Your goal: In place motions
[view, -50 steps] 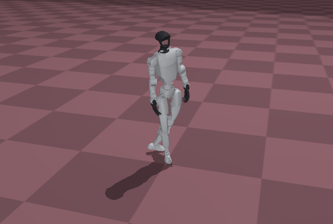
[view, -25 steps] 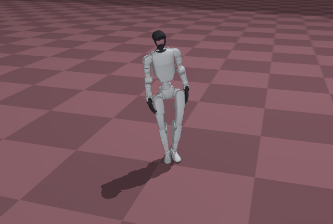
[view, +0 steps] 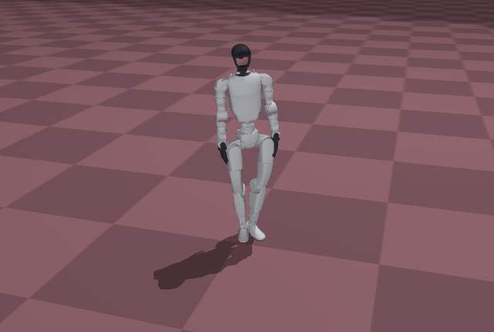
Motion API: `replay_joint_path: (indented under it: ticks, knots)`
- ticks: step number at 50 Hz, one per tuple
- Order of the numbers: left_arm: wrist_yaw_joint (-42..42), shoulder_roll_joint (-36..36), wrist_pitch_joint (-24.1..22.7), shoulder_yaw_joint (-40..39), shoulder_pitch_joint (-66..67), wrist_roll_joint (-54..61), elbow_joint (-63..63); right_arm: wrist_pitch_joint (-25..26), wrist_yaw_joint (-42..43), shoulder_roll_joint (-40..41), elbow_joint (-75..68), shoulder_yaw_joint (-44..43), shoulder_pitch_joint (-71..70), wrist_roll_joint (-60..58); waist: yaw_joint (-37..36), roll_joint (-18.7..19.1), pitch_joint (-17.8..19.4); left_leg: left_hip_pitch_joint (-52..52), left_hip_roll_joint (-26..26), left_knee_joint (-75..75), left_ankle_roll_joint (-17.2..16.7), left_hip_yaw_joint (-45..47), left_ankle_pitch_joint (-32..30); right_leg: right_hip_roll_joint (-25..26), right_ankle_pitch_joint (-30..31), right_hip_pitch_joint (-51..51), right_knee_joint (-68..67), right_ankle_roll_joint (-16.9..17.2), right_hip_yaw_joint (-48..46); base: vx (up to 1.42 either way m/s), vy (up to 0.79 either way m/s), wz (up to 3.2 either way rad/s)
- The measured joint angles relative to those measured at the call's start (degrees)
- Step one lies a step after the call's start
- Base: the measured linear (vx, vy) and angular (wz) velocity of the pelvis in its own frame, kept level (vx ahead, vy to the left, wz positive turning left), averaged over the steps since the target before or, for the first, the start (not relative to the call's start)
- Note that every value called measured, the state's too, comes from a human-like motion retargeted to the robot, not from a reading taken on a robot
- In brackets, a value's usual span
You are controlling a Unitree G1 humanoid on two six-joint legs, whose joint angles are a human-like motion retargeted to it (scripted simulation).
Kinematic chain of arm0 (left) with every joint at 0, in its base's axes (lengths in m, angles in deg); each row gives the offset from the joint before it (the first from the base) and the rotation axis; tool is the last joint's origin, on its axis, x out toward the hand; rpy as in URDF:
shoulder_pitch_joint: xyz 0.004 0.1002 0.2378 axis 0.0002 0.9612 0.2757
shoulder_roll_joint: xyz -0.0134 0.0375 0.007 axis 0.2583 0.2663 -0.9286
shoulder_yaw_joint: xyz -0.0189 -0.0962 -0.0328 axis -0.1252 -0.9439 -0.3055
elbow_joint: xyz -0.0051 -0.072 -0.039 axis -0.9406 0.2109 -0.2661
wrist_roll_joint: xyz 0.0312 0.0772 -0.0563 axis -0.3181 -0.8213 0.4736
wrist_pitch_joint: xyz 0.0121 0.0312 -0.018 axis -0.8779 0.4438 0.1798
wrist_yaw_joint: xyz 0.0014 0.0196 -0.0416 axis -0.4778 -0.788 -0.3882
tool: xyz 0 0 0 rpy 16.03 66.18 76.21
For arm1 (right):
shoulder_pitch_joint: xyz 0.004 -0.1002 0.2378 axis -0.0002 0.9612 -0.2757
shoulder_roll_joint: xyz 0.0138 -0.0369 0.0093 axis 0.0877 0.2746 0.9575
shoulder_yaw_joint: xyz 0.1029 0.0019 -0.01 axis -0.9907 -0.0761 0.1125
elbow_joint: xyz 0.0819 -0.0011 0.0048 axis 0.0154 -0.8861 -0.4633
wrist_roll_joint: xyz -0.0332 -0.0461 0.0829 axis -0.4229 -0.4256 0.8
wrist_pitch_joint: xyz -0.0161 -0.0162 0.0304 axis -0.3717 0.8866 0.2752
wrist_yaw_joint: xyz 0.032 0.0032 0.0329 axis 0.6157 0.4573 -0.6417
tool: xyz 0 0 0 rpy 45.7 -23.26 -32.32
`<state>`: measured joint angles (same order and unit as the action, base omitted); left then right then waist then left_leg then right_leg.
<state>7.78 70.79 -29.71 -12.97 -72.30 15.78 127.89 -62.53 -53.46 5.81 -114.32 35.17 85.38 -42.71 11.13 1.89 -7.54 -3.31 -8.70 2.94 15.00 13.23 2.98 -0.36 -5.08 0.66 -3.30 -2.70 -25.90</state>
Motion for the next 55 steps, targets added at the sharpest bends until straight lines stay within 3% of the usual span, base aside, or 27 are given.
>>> replay_joint_path:
  ticks: [10, 21, 26, 32, 35, 37, 42, 44, 46, 49, 55]
  knots:
    - [1.7, 0.18, 1.45, 0.08, -0.7, 0.04, 0.32, -5.99, -2.67, 1.89, 4.49, 4.69, -2.47, -8.67, -1.72, -2.32, 1.62, -0.16, 0.1, 0.3, 0.0, 2.21, 1.62, -0.76, 0.03, -0.22, -0.62, 0.71, -0.07, -0.09, 0.01, -0.04]
    - [2.54, 1.81, 0.3, 9.76, -6.44, -1.28, -6.97, -0.08, -0.26, -2.35, -7.14, -0.6, 2.51, -7.41, -2.21, -4.08, 3.84, -0.32, -0.2, 0.16, 0.0, 2.22, 1.45, -1.88, -0.94, -1.19, -1.76, 1.35, -3.55, -0.08, 0.03, 0.42]
    - [0.77, 2.09, 0.0, 11.54, -6.89, 1.43, -6.73, 0.99, 1.68, -2.21, -6.48, -0.74, 1.19, -8.49, -0.29, -3.72, 5.38, 0.18, 1.62, -0.37, 0.0, 7.58, 3.72, -1.2, 0.54, 2.18, -4.66, 0.96, 1.59, -0.07, -0.02, -0.99]
    - [1.21, 2.98, 0.0, 7.42, -4.25, 2.75, -4.54, -2.67, 0.33, 0.83, 1.81, 4.73, -2.99, -9.5, 5.56, -2.78, 7.57, 1.08, 4.15, -1.13, 0.0, 18.04, 9.04, 1.01, -0.2, 6.86, -6.62, 0.6, 10.25, -0.09, -0.02, -2.48]
    - [1.48, 2.72, 0.57, 4.37, -3.38, 1.26, -1.43, -3.89, 0.6, 2.47, 5.66, 8.55, -4.54, -7.84, 8.65, -1.38, 7.77, 0.49, 5.22, -2.34, 0.0, 23.81, 11.02, -0.3, -3.23, 8.53, -7.78, -0.06, 5.82, -0.03, 0.07, -2.75]
    - [1.02, 2.43, 1.2, 3.44, -3.44, 0.42, 0.79, -4.94, 1.02, 2.96, 7.59, 9.84, -4.96, -7.14, 10.92, 0.29, 7.91, -0.22, 6.07, -3.14, -0.24, 25.96, 12.15, -3.19, -5.9, 7.45, -8.2, -0.85, -7.88, 0.05, 0.08, -2.53]
    - [-0.35, 1.73, 2.0, 1.39, -3.17, -0.93, 3.28, -5.19, 1.87, 1.95, 8.04, 10.75, -3.98, -7.19, 5.64, 1.45, 6.53, 0.73, 8.56, -3.23, -3.65, 37.86, 16.21, -9.0, -9.17, 3.06, -9.32, 0.9, -29.39, 0.26, -0.04, -3.01]
    - [-0.71, 1.54, 1.91, 0.89, -3.04, -1.23, 3.15, -4.44, 2.48, 1.23, 6.52, 9.75, -3.56, -6.72, 4.16, 0.78, 5.97, 1.38, 8.34, -2.66, -4.81, 40.87, 17.36, -10.55, -6.28, 2.38, -8.64, 3.36, -30.0, 0.31, -0.08, -2.19]
    - [-0.95, 1.68, 1.72, 0.18, -3.05, -1.12, 2.7, -3.22, 2.96, 0.37, 3.58, 8.02, -3.4, -5.21, -0.01, -1.14, 5.0, 2.55, 7.64, -2.01, -6.64, 47.42, 18.53, -12.49, -1.06, 3.8, -8.55, 5.99, -23.97, 0.33, -0.07, -3.01]
    - [-1.41, 2.06, 1.7, 0.93, -3.29, -0.65, 2.38, -1.26, 3.58, -0.34, -1.33, 3.42, -2.75, -1.74, 3.74, -1.55, 4.2, 2.89, 8.2, -0.08, -7.76, 45.48, 18.68, -9.54, 3.33, 3.05, -1.51, 2.84, -25.64, 0.4, -0.12, -0.05]
    - [-1.8, 1.78, 1.61, 1.34, -4.33, 0.98, 0.33, 0.3, 4.89, -2.35, -5.86, -1.4, -0.72, 2.61, 6.82, -1.17, 3.78, 4.16, 9.92, 1.83, -9.9, 46.05, 18.77, -6.81, 4.87, 2.38, 2.83, 2.61, -23.31, 0.28, -0.1, -0.32]
